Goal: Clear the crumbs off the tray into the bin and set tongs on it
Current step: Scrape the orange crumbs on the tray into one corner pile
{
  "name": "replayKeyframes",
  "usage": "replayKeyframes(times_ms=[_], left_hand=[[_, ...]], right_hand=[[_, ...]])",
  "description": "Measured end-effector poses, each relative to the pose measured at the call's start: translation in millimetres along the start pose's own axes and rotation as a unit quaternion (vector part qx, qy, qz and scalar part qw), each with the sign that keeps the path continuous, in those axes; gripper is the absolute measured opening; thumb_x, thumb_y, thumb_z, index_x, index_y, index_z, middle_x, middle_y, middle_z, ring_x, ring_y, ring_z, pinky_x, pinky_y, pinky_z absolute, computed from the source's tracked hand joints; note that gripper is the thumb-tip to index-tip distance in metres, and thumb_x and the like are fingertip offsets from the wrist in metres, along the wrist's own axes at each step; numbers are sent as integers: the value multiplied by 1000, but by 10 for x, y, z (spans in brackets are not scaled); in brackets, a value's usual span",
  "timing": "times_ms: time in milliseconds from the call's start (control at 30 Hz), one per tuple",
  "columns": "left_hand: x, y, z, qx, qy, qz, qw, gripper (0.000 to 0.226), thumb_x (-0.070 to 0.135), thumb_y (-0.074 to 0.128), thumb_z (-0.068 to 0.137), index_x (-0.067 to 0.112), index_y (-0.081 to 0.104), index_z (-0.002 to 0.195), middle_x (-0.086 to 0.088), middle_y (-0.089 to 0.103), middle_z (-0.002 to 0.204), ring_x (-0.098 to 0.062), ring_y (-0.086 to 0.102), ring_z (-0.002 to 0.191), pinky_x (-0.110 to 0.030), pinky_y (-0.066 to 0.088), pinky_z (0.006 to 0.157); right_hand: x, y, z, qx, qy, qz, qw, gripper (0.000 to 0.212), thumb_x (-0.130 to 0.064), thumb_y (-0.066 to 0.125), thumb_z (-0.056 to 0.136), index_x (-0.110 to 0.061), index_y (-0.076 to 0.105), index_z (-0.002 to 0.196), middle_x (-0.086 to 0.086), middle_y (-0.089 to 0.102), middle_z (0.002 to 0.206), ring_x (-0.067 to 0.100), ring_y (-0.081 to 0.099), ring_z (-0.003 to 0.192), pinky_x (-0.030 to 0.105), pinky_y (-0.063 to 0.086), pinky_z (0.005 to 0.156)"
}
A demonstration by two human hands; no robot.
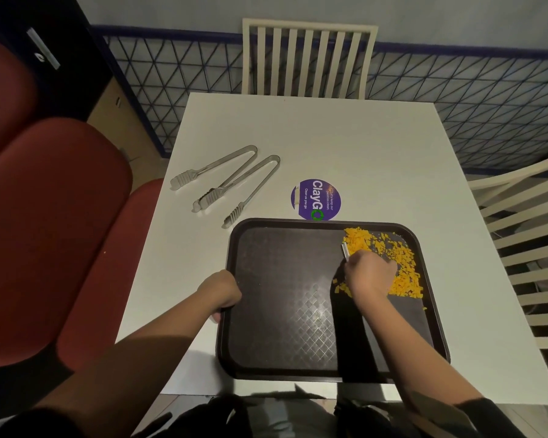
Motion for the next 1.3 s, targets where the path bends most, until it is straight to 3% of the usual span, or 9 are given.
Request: replayKeyframes(times_ms=[100,200,300,433,533,733,867,1000,1300], left_hand=[[1,-9,5,-3,-3,-2,1000,25,9,53,87,-4,60,107,-25,71,94,-34,75,73,-41,62,70],[2,-12,15,-3,-6,-1,1000,26,9,53,88,-5,60,108,-26,71,94,-35,74,73,-41,62,68],[-2,-11,32,-3,-6,1,1000,25,10,54,87,-3,60,108,-25,71,94,-35,74,71,-40,63,65],[5,-21,23,-2,-2,4,1000,24,12,57,86,0,61,106,-23,70,96,-34,74,64,-34,60,49],[15,-20,10,-3,-3,12,1000,25,11,57,86,-1,61,107,-23,70,96,-32,73,63,-35,61,52],[15,-7,6,3,-6,11,1000,24,12,60,85,2,61,107,-20,70,94,-31,74,64,-40,63,61],[22,-24,7,4,-10,4,1000,24,11,59,85,1,60,106,-21,70,95,-32,74,64,-41,62,61],[41,-19,-22,1,-7,8,1000,24,11,58,85,0,61,106,-22,71,93,-32,74,66,-42,62,63],[41,-14,-39,6,-4,1,1000,23,7,56,86,-1,61,107,-23,69,98,-35,74,69,-44,62,65]], right_hand=[[-55,-16,-191,14,-51,58,997,19,-24,56,86,-17,67,73,3,68,71,26,60,69,36,31,86],[-281,105,-509,-30,-144,33,989,18,-26,54,87,-18,69,82,2,69,83,25,62,82,34,30,80],[-351,216,-654,-40,-185,28,981,14,-19,58,82,-15,69,73,5,69,77,27,63,73,34,26,69],[1,201,-427,-13,-135,33,990,17,-16,55,84,-15,70,75,5,68,79,28,61,74,35,27,70],[300,132,-233,18,-92,23,995,18,-19,54,88,-16,71,82,4,69,85,26,62,77,37,34,81],[606,10,-107,30,-48,40,998,17,-17,58,86,-16,69,73,4,70,79,26,59,71,36,32,79],[584,-25,-346,27,-130,69,989,8,-17,68,81,-18,71,74,1,69,74,25,61,67,35,34,74],[568,166,-559,14,-216,41,975,18,-9,78,68,-23,68,63,-2,65,60,21,59,52,32,31,61],[1172,43,-58,73,-200,36,976,7,-18,71,81,-23,71,75,-2,68,70,24,62,62,32,33,66]])
Point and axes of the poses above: each hand's wrist, its own z-axis towards the middle knuckle, its own y-axis out of the palm, x = y × z, the point moved 3 cm from there along z, towards the middle knuckle
